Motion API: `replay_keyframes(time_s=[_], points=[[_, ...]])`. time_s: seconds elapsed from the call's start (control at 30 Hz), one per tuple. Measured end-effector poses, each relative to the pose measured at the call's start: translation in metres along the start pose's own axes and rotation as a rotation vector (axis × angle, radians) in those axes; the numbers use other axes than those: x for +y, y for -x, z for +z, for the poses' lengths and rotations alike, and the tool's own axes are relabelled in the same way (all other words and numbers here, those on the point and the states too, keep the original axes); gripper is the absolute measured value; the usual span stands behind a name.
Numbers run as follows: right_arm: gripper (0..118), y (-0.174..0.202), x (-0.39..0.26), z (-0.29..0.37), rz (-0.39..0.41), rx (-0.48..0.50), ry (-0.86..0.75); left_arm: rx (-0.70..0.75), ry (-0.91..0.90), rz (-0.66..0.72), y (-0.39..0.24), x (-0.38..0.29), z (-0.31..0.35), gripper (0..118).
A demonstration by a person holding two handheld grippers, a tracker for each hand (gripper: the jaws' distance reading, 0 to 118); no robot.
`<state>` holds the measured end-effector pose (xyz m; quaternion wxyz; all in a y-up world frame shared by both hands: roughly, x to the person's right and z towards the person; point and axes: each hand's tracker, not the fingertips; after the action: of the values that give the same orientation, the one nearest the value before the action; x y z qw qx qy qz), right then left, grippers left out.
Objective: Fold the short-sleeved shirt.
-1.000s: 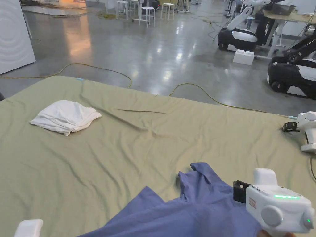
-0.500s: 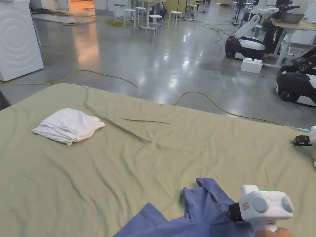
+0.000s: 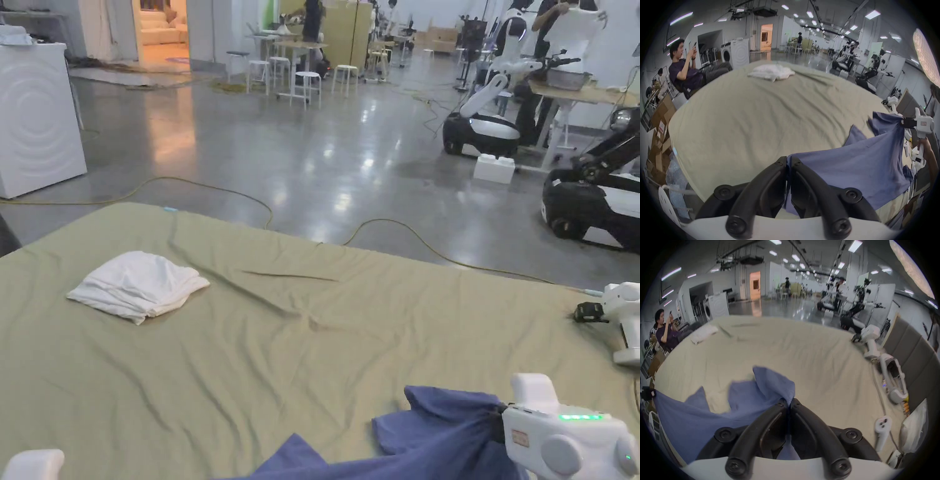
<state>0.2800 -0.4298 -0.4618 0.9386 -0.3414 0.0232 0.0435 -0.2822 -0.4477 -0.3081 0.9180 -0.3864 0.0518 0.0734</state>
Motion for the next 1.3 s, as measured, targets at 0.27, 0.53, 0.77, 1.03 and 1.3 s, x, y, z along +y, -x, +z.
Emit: replay_keyframes(time_s=[0.27, 0.53, 0.77, 1.03, 1.3], points=[[4, -0.048, 0.061, 0.116, -0.016, -0.115, -0.253, -0.073, -0.212, -0.039, -0.017, 0.107, 0.036, 6], [4, -0.084, 0.129, 0.201, -0.063, -0.222, -0.432, -0.124, -0.356, -0.153, -0.091, 0.235, 0.078, 6], [4, -0.100, 0.185, 0.230, -0.045, -0.315, -0.516, -0.158, -0.419, -0.176, -0.127, 0.325, 0.088, 6], [4, -0.100, 0.241, 0.247, -0.031, -0.363, -0.586, -0.182, -0.466, -0.128, -0.140, 0.395, 0.093, 6], [3, -0.112, 0.275, 0.255, -0.100, -0.364, -0.657, -0.192, -0.569, -0.110, -0.156, 0.420, 0.106, 6]])
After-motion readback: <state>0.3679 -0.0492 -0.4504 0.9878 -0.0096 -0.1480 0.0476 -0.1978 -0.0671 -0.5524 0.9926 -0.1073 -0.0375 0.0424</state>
